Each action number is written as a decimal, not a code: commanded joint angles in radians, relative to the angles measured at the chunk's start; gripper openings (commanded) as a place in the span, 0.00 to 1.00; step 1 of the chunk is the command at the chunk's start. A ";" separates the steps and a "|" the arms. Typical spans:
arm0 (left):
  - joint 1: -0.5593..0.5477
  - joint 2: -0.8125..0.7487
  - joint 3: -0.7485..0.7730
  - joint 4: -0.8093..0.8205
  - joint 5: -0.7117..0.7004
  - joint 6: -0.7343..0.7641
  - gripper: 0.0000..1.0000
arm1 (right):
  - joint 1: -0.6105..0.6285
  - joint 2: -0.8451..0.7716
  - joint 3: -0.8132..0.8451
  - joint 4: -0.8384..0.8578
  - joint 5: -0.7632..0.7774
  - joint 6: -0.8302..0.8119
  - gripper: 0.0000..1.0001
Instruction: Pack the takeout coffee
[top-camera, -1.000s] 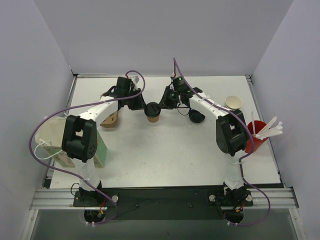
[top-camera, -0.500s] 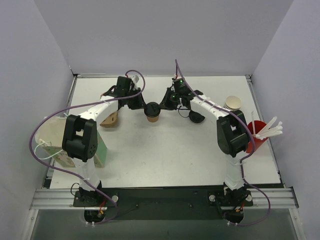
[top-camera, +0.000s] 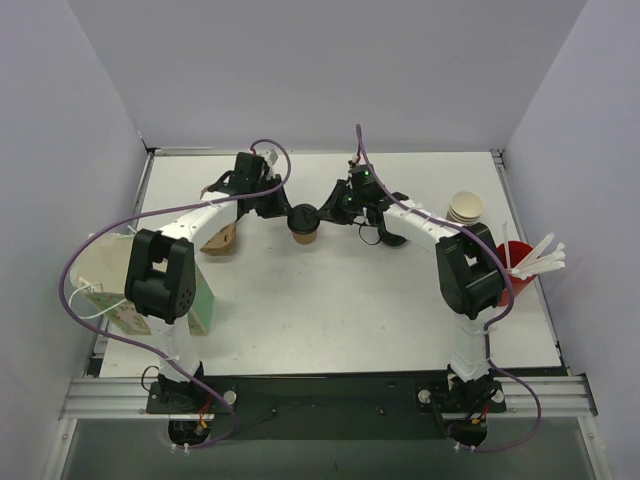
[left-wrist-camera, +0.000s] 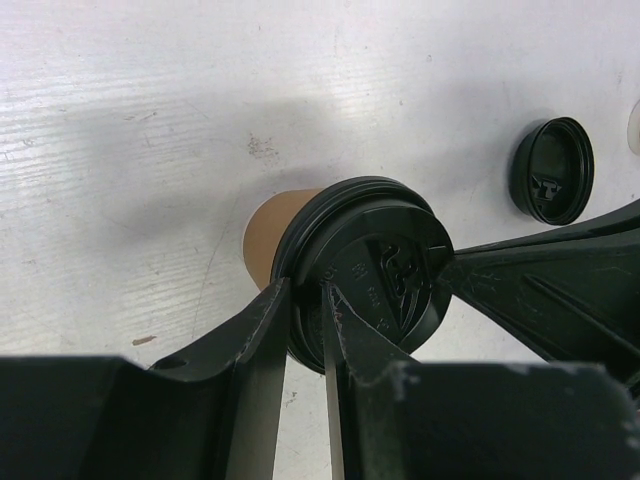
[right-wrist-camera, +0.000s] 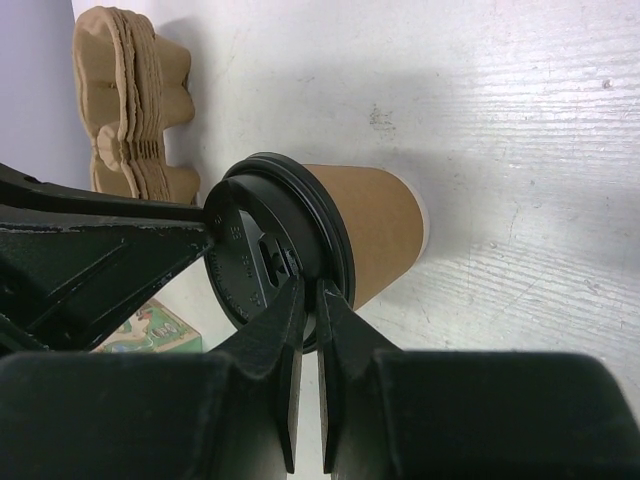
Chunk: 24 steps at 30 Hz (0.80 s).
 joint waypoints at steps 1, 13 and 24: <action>-0.039 0.039 -0.034 -0.042 -0.059 0.003 0.30 | 0.042 0.036 -0.060 -0.139 0.078 -0.031 0.03; -0.068 0.073 -0.071 -0.041 -0.125 -0.026 0.30 | 0.063 0.045 -0.152 -0.092 0.121 0.016 0.02; -0.067 0.082 0.102 -0.128 -0.107 0.026 0.31 | 0.080 -0.010 -0.059 -0.153 0.107 0.012 0.08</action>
